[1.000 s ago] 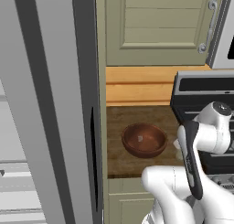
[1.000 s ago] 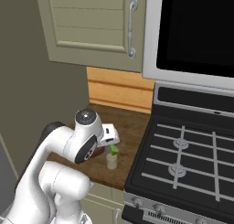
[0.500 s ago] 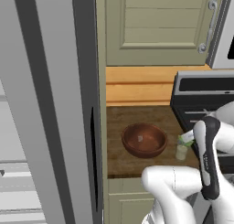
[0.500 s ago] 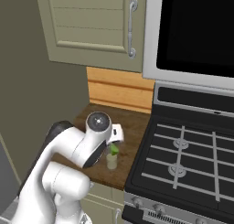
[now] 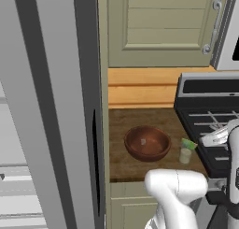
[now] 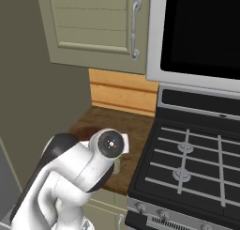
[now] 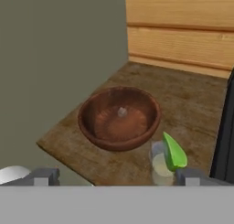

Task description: Grab a lemon wedge from the fridge and one ice cube from the ice bowl, and put them in the glass of lemonade.

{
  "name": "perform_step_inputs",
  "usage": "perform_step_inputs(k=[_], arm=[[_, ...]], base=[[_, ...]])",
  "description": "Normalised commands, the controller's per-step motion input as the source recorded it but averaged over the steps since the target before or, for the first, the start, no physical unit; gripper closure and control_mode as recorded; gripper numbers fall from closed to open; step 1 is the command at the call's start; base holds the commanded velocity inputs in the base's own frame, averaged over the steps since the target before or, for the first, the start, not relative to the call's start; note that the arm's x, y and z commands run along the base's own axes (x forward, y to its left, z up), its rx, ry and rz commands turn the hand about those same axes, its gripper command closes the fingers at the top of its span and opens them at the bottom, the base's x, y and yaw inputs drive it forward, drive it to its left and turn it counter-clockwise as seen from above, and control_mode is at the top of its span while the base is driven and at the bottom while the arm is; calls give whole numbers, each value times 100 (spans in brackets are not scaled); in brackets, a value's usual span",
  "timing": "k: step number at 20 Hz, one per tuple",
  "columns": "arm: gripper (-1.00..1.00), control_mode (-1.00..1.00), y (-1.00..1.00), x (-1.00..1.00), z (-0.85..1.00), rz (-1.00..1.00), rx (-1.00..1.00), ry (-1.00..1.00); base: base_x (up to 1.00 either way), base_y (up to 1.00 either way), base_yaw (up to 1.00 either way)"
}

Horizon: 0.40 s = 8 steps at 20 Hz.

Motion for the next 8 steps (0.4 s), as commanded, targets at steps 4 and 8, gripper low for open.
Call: perform_step_inputs(k=[4, 8], arm=[[-100, -100, 6, -62, 38, 12, 10, -12], [-100, -100, 9, -37, 56, 10, 7, -20]], base=[[0, 0, 0], [0, 0, 0]])
